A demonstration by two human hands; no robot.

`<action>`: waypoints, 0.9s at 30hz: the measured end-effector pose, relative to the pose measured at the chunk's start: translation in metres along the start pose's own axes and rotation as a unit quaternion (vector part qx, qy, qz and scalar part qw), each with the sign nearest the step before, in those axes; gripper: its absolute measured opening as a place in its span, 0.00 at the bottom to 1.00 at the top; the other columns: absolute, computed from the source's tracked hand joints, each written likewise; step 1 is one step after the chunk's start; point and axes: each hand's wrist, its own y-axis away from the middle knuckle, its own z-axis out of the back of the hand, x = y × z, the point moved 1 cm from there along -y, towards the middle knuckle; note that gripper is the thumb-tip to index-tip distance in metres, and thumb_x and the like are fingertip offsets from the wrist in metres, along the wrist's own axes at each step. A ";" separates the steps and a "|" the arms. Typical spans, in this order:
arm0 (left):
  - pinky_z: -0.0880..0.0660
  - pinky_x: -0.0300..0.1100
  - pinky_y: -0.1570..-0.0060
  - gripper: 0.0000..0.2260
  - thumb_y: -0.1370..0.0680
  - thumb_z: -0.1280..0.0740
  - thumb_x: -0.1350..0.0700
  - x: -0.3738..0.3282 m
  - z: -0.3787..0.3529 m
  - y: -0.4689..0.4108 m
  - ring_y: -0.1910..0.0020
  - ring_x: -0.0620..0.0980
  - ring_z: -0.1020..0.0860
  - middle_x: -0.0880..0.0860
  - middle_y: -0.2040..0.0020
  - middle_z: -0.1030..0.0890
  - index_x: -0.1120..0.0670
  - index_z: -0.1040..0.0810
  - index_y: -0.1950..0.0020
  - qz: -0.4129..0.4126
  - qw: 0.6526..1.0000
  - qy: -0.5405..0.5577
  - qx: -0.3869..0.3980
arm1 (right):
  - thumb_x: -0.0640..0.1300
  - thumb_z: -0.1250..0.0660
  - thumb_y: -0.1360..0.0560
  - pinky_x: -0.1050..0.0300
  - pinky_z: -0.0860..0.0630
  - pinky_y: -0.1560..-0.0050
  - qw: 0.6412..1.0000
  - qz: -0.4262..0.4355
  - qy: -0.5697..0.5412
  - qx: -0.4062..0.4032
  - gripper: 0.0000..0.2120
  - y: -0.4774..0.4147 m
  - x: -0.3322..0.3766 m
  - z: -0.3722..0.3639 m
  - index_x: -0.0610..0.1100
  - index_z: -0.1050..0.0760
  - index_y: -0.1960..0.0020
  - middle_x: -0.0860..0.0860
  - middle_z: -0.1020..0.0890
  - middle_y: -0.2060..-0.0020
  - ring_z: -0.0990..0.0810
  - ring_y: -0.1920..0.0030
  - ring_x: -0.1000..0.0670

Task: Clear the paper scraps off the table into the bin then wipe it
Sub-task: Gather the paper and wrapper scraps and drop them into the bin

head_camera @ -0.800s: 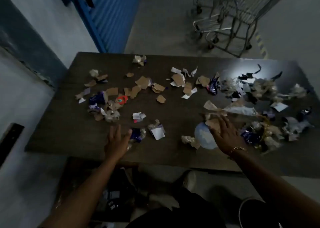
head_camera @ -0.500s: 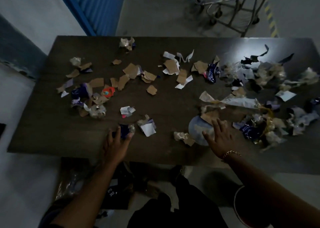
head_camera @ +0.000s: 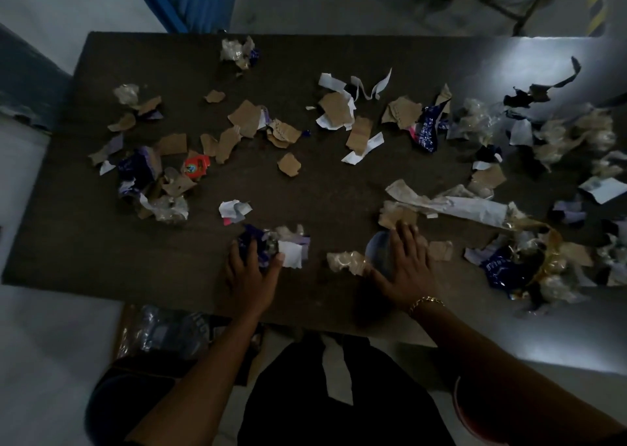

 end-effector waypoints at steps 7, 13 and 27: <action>0.47 0.64 0.22 0.36 0.21 0.41 0.31 -0.052 -0.026 0.001 0.17 0.56 0.56 0.48 0.16 0.58 0.40 0.49 0.17 -0.086 0.995 -0.009 0.042 | 0.70 0.54 0.26 0.42 0.58 0.20 0.998 0.001 0.013 -0.061 0.44 -0.017 0.010 0.000 0.47 0.49 0.17 0.48 0.51 0.17 0.59 0.18 0.47; 0.51 0.58 0.21 0.47 0.29 0.51 0.21 -0.094 -0.038 0.008 0.17 0.53 0.54 0.49 0.15 0.56 0.43 0.58 0.16 -0.136 0.989 -0.013 0.059 | 0.62 0.55 0.25 0.46 0.56 0.19 0.998 0.022 -0.016 -0.059 0.41 -0.026 0.024 -0.007 0.44 0.51 0.17 0.47 0.55 0.17 0.60 0.18 0.50; 0.38 0.48 0.26 0.37 0.20 0.44 0.31 -0.096 -0.023 -0.002 0.19 0.49 0.47 0.41 0.17 0.62 0.47 0.46 0.16 -0.212 0.970 0.070 0.097 | 0.63 0.50 0.21 0.41 0.49 0.21 0.982 -0.075 -0.074 -0.155 0.34 -0.030 0.024 -0.010 0.52 0.47 0.17 0.48 0.47 0.17 0.51 0.18 0.47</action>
